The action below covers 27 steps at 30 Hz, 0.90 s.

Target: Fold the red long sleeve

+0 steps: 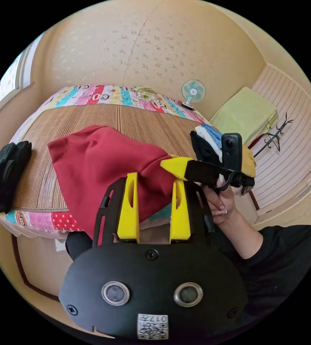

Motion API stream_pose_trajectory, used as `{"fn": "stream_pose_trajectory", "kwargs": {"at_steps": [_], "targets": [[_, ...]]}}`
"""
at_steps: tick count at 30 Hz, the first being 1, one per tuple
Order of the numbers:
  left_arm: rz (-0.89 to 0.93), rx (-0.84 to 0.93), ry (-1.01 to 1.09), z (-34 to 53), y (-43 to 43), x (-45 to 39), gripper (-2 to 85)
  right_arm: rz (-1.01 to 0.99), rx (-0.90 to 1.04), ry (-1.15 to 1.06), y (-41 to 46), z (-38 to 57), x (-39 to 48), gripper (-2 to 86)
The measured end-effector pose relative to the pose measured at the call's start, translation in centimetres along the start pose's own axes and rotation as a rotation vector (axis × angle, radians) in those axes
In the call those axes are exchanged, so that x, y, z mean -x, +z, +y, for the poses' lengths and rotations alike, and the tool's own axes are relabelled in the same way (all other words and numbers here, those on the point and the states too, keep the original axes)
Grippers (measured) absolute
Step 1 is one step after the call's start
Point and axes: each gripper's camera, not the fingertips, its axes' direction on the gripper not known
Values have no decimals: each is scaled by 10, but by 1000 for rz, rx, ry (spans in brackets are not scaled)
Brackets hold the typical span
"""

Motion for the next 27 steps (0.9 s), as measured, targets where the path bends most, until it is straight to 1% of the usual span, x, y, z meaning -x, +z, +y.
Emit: {"fn": "stream_pose_trajectory", "kwargs": {"at_steps": [1,2,4,6,7,9,10,11,13,14,16,17,18,19,21,22,23,24,26,27], "targets": [[-20,-49,-19,5,-13,4,92,-30,-3,-36,4,-9,13,35],[-12,-142,2,15,-39,9,60,-75,-4,-73,6,-15,25,36],[80,-239,74,24,-78,19,39,-139,-34,-139,1,-19,46,38],[282,-441,53,40,-141,55,33,-182,-84,-226,-16,-15,66,43],[330,-490,50,44,-156,64,32,-142,-123,-247,-31,-9,76,50],[518,-619,71,51,-203,99,30,4,-165,-247,-52,6,81,65],[550,-645,82,51,-212,104,30,152,-158,-240,-60,18,81,78],[595,-689,113,50,-226,109,29,318,-121,-200,-61,29,75,93],[651,-718,177,45,-244,107,30,501,-24,-150,-53,42,64,129],[684,-717,227,39,-253,101,30,568,32,-130,-44,50,57,139],[733,-707,309,33,-263,89,30,614,90,-117,-28,56,52,148],[777,-700,356,30,-267,80,30,624,89,-106,-21,56,53,152],[818,-698,390,29,-270,72,29,616,74,-105,-19,56,55,154],[837,-701,398,29,-272,69,29,559,40,-129,-18,56,60,158],[916,-717,379,29,-276,65,28,422,36,-163,-15,55,63,166],[941,-723,375,30,-276,65,28,310,75,-165,-6,53,63,171],[1000,-730,370,30,-276,66,28,209,94,-171,3,53,67,166],[1057,-741,363,30,-277,66,28,154,97,-187,8,54,71,163],[1102,-770,331,32,-279,68,28,-66,144,-299,23,58,96,100],[1105,-796,302,34,-283,71,30,-86,149,-315,24,57,102,78]]}}
